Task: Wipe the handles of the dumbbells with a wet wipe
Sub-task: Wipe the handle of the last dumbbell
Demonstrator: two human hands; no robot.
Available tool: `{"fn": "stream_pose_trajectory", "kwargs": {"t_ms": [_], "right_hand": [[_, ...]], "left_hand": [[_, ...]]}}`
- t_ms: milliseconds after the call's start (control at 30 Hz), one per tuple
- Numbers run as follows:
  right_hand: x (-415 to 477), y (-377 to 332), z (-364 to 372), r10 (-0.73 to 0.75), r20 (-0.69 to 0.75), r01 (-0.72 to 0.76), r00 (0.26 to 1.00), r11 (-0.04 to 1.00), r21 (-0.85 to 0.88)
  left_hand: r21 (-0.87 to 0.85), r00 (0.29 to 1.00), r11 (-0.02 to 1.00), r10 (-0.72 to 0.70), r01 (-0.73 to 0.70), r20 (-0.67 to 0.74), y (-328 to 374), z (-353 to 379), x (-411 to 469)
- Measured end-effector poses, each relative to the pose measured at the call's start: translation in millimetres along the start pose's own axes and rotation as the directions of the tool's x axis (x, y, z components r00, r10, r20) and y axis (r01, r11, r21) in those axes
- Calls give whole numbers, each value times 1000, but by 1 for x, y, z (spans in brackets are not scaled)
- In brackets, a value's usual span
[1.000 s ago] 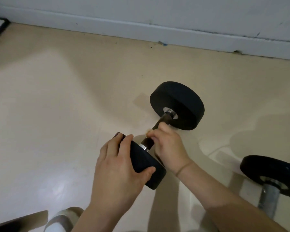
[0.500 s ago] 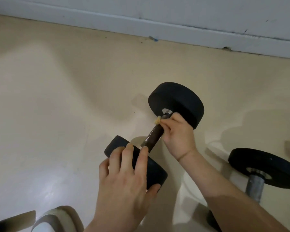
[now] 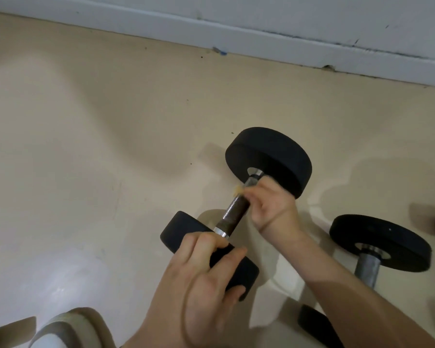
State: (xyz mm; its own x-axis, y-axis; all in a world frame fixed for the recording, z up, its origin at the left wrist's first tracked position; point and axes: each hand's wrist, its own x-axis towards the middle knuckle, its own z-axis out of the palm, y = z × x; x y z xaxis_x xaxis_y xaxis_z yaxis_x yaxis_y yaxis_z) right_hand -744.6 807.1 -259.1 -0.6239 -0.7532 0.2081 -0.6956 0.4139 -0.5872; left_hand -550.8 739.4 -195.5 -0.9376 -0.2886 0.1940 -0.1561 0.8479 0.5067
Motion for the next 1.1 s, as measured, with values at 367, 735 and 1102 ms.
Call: {"fn": "stream_pose_trajectory", "kwargs": {"t_ms": [367,735,1102], "right_hand": [[-13,-7,-7,253,-160,-235,954,964,123],[-38,-18,-18,40,82,-33,996,996,-88],[-42,-15,-46,223,182,-208,958,973,-100]], "left_hand": [[-213,995,977,-50,30,-88,11,-3,3],[-355,993,935,-42,-2,-114,19,1,7],[-414,996,907,49,-78,-79,46,14,9]]}}
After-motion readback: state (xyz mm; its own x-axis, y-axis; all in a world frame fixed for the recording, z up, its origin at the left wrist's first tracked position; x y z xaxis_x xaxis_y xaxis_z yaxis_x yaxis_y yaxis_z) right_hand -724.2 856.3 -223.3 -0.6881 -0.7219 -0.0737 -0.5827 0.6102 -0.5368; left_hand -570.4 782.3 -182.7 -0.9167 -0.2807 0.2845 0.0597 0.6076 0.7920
